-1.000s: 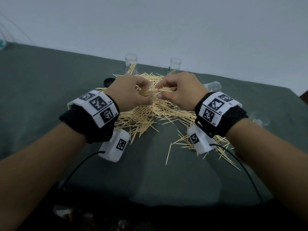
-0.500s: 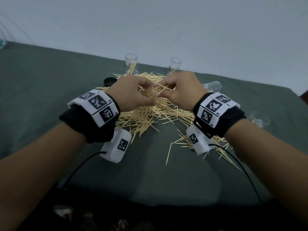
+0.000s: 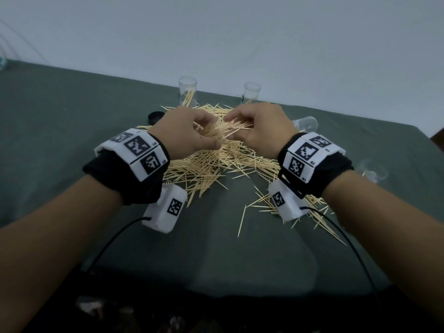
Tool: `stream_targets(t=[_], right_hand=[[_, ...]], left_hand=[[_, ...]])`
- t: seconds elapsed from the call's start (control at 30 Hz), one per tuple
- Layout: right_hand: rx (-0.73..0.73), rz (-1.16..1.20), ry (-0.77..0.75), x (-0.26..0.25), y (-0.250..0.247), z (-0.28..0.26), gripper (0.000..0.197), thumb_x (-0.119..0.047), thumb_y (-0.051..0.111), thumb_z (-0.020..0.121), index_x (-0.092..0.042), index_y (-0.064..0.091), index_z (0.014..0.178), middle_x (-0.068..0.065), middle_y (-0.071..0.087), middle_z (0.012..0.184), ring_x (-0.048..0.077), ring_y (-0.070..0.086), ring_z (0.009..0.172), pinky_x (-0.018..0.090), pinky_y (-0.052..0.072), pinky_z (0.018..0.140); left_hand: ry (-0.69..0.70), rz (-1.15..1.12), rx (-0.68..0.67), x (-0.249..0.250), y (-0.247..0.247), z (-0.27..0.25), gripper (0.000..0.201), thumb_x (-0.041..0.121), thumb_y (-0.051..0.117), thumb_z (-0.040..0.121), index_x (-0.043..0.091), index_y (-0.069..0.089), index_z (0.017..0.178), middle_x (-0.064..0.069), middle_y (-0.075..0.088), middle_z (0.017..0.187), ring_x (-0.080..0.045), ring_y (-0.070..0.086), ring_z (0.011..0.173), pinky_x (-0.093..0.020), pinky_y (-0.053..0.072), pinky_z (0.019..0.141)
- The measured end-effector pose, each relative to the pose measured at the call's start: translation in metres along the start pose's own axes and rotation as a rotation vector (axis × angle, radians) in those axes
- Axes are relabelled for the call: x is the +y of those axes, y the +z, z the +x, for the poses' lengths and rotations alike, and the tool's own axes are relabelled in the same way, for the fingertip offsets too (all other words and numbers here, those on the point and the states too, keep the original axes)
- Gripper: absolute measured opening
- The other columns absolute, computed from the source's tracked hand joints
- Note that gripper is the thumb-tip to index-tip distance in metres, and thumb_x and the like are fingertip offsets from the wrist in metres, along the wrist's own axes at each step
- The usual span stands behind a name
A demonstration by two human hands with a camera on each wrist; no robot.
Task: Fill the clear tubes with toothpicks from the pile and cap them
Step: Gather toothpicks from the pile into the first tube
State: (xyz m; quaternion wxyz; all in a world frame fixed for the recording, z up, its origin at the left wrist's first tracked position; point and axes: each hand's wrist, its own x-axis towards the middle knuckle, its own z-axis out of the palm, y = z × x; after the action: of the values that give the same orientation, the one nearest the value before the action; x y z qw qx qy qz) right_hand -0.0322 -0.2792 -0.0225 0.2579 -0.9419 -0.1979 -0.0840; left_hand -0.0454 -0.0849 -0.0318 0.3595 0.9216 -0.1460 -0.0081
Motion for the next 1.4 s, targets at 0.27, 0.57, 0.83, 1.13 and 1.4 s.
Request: stream_targets(t=[0.27,0.57,0.83,1.13,1.4], right_hand=[[0.03,0.018,-0.039,-0.002,0.0,0.0,0.019,-0.011,0.075,0.08,-0.027,0.078,0.091,-0.02,0.063,0.073,-0.001,0.059,0.072,0.005,0.042,0.065],[-0.131,-0.001,-0.018,-0.008,-0.008,-0.004,0.058,-0.018,0.071,0.084,-0.023,0.052,0.138,-0.005,0.052,0.14,0.004,0.054,0.11,0.022,0.046,0.097],[-0.206,-0.023,0.001,-0.014,-0.01,-0.009,0.055,-0.047,0.072,0.081,-0.03,0.058,0.132,-0.01,0.06,0.132,0.003,0.056,0.114,0.021,0.042,0.098],[-0.089,-0.04,0.019,-0.004,-0.005,-0.005,0.023,-0.029,0.07,0.087,-0.034,0.072,0.109,-0.017,0.064,0.091,-0.002,0.057,0.079,0.019,0.043,0.08],[-0.115,-0.054,0.011,-0.007,-0.005,-0.006,0.019,-0.024,0.067,0.09,-0.031,0.074,0.106,-0.022,0.057,0.074,-0.001,0.057,0.07,0.016,0.043,0.073]], left_hand=[[0.012,-0.027,-0.028,0.004,0.001,-0.001,0.048,0.042,0.079,0.076,0.027,0.065,0.119,0.017,0.065,0.099,-0.007,0.061,0.099,-0.009,0.037,0.067],[-0.057,-0.041,0.009,-0.001,-0.004,0.0,0.062,0.045,0.08,0.073,0.026,0.061,0.128,0.013,0.064,0.101,-0.007,0.062,0.097,-0.027,0.051,0.081],[-0.038,-0.047,0.005,0.0,-0.003,-0.002,0.051,0.042,0.079,0.076,0.024,0.065,0.121,0.011,0.068,0.103,-0.007,0.064,0.095,-0.031,0.054,0.083],[-0.005,-0.041,-0.009,0.002,0.001,-0.001,0.054,0.042,0.078,0.076,0.024,0.062,0.125,0.018,0.062,0.097,-0.002,0.061,0.093,-0.012,0.043,0.068],[-0.004,-0.028,-0.01,0.003,0.004,-0.001,0.054,0.042,0.079,0.076,0.028,0.061,0.125,0.019,0.062,0.1,-0.001,0.058,0.093,-0.009,0.036,0.066]])
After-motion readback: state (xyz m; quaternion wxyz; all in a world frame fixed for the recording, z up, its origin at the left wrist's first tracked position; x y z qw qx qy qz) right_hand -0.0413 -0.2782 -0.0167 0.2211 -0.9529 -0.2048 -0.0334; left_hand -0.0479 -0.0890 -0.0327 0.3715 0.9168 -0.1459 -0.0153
